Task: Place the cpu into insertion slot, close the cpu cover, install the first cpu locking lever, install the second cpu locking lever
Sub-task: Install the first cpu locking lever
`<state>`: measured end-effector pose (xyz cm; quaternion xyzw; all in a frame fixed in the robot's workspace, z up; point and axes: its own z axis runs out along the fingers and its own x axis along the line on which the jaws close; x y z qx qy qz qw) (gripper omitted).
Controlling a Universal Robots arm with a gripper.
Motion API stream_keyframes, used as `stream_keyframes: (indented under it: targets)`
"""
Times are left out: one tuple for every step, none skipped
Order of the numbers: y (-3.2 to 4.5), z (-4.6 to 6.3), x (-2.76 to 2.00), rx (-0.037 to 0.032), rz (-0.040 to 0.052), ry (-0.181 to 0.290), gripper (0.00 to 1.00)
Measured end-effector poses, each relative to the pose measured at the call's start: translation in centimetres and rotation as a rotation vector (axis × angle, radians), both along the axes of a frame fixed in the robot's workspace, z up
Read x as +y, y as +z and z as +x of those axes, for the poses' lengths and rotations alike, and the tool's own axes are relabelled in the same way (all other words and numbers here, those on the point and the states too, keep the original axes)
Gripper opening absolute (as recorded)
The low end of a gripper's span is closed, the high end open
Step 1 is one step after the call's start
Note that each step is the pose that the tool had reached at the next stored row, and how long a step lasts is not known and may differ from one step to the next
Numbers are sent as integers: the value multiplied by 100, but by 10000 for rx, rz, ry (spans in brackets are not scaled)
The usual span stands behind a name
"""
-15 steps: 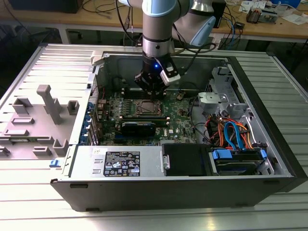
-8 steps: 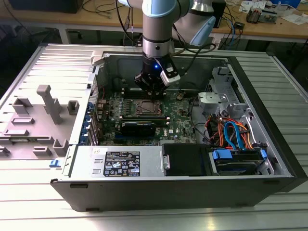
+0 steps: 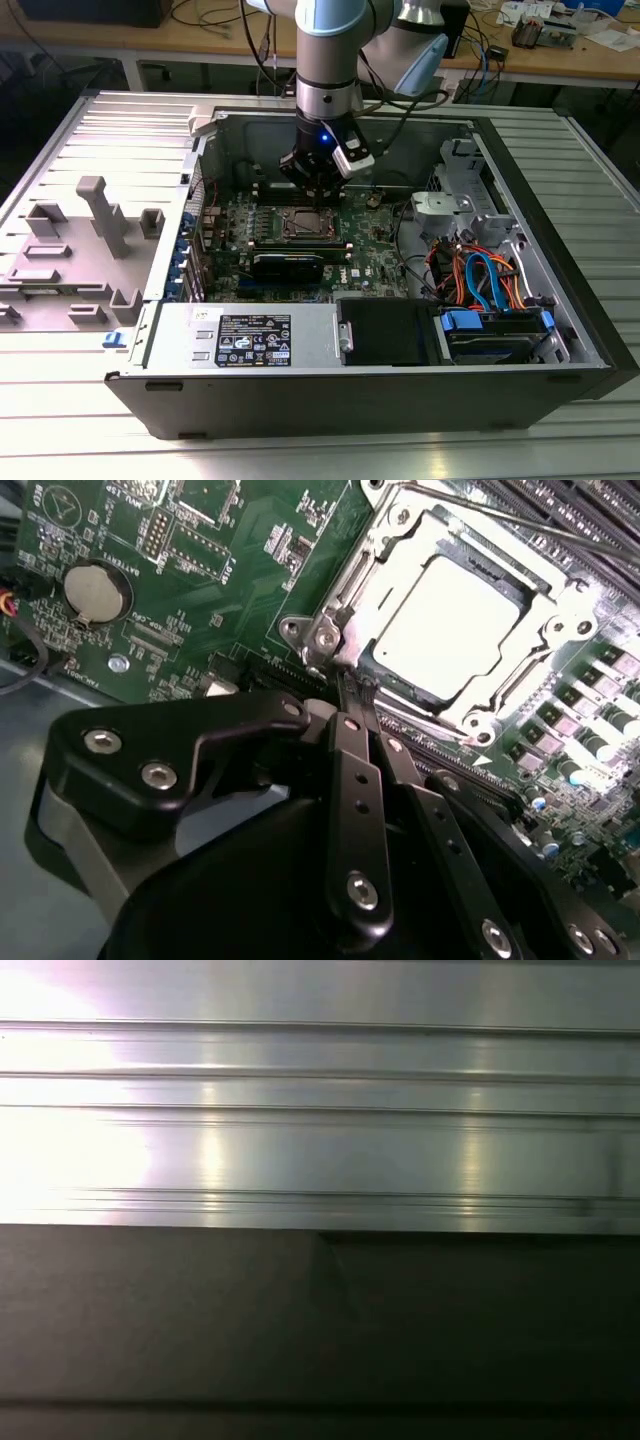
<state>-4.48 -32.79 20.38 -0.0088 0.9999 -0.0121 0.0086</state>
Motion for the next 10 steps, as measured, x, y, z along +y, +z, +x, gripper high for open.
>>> stream_keyframes:
  targets:
    - [12, 0, 0, 3, -4, 0, 11]
    - [22, -1, -1, 5, -8, 0, 11]
    - [29, -1, -1, 4, -7, 0, 11]
    - [33, -1, -1, 4, -7, -1, 11]
    - [34, -1, -1, 3, -5, 0, 11]
    - [34, -1, -1, 2, -4, 0, 11]
    - [36, -2, -5, 4, -7, -1, 11]
    - [36, -1, -9, 5, -9, 0, 11]
    - [35, -1, -16, 4, -7, 0, 11]
    - [36, -1, -22, 4, -7, -1, 11]
